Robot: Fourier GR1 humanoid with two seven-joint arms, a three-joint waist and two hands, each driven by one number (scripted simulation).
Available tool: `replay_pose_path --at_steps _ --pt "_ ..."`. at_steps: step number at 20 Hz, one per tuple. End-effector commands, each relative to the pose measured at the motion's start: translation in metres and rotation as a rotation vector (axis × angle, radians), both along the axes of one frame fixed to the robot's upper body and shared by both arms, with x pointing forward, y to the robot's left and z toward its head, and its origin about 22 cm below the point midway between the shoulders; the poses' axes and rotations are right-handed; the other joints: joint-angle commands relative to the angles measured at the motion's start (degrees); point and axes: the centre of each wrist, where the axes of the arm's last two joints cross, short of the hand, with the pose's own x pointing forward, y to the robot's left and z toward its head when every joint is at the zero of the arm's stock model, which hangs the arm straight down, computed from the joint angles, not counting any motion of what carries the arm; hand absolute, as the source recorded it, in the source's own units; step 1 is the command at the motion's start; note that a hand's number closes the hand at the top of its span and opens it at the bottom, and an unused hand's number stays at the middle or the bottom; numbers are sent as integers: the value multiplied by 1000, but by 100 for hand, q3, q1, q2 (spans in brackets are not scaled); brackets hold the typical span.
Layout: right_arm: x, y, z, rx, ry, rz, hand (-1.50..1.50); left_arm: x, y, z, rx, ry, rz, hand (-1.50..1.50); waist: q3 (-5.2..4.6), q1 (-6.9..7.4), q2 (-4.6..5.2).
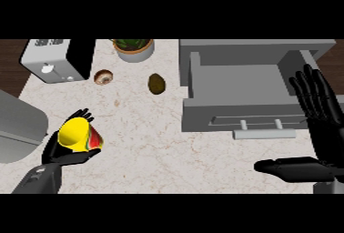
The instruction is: Pick up the cup, place it into the drawer and close the drawer
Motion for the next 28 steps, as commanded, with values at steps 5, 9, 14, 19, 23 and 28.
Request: replay_pose_path --at_steps 5,9,14,19,23,28 --pt "8 -9 0 7 1 -5 -150 -3 -24 -11 -272 -87 -167 150 -4 -11 15" --pt "3 -8 -8 -6 23 -3 -150 14 -34 -3 -331 -142 -180 150 -4 -41 13" --pt "4 -7 -9 -14 16 4 -150 12 -35 -5 -281 -224 97 150 6 20 0" --pt "8 -12 -6 -14 14 -10 -150 14 -51 -8 -247 -316 256 150 6 12 5" --pt "4 -18 0 1 25 -27 -150 41 -49 17 -266 -381 197 150 18 63 -40" --pt "1 -8 7 -11 5 -51 -150 64 -90 35 -242 -456 108 150 27 119 -77"
